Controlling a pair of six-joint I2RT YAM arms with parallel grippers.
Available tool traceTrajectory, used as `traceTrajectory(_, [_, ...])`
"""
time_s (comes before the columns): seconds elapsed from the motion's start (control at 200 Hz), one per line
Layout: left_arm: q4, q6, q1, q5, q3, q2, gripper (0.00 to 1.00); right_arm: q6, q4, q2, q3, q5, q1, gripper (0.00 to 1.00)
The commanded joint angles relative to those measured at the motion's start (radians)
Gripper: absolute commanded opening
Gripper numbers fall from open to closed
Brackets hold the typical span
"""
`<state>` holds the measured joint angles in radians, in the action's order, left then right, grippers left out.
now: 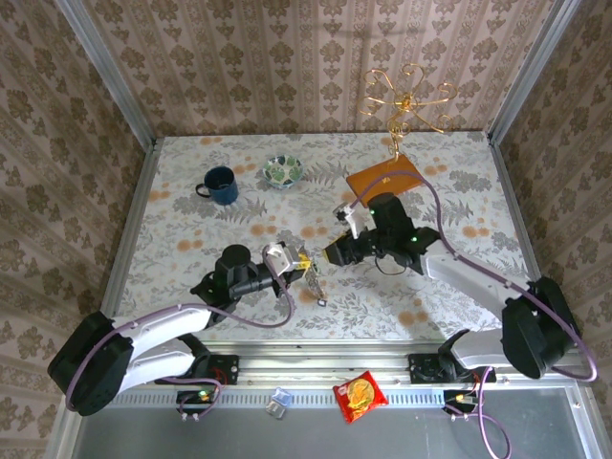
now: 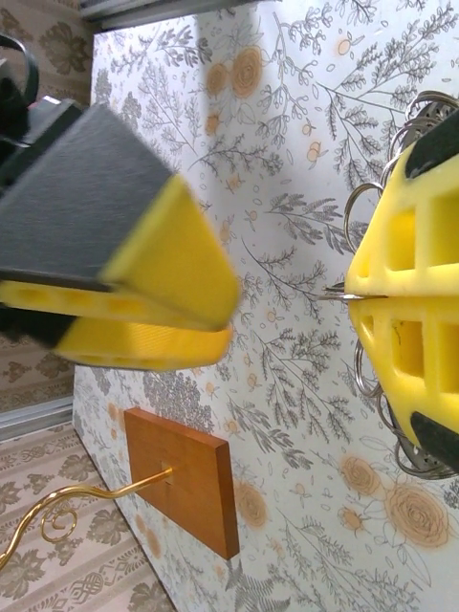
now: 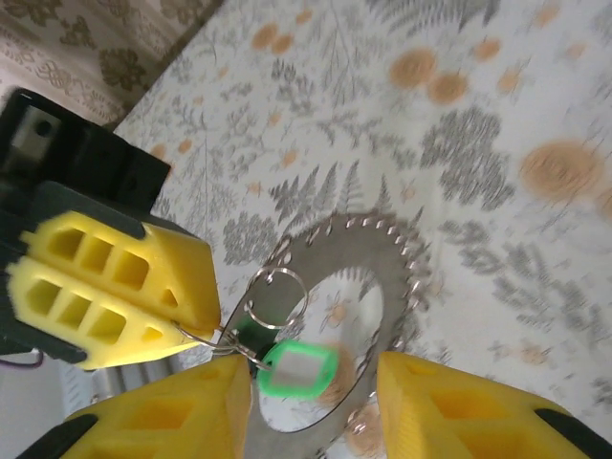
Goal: Put the keys on the keyring
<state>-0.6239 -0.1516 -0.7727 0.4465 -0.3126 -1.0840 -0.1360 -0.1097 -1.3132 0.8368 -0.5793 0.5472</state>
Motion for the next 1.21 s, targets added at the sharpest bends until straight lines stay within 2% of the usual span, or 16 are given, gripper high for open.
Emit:
traceTrajectory(0.0, [-0.142,0.046,0.005,0.065,0.027,0.003,0.0,0.173,0.127,0.077,-0.081,-0.023,0.001,0.41])
traceTrajectory(0.115, [-0.251,0.074,0.017,0.116,0.058,-0.009,0.0,0.334,0.287,0.128,-0.18,-0.113,0.009,0.42])
traceTrajectory(0.24, [-0.343,0.096,0.026,0.157,0.078,-0.028,0.0,0.437,0.237,0.105,-0.152,-0.124,0.032,0.41])
traceTrajectory(0.575, [-0.474,0.146,0.034,0.228,0.086,-0.096,0.0,0.448,0.296,0.039,-0.142,-0.132,0.074,0.33])
traceTrajectory(0.79, [-0.476,0.152,0.036,0.241,0.084,-0.102,0.0,0.437,0.325,0.034,-0.143,-0.134,0.078,0.25])
traceTrajectory(1.02, [-0.474,0.155,0.037,0.248,0.081,-0.102,0.0,0.422,0.345,0.033,-0.148,-0.151,0.086,0.23])
traceTrajectory(1.2, [-0.477,0.158,0.038,0.259,0.077,-0.109,0.0,0.41,0.365,0.026,-0.146,-0.162,0.091,0.18])
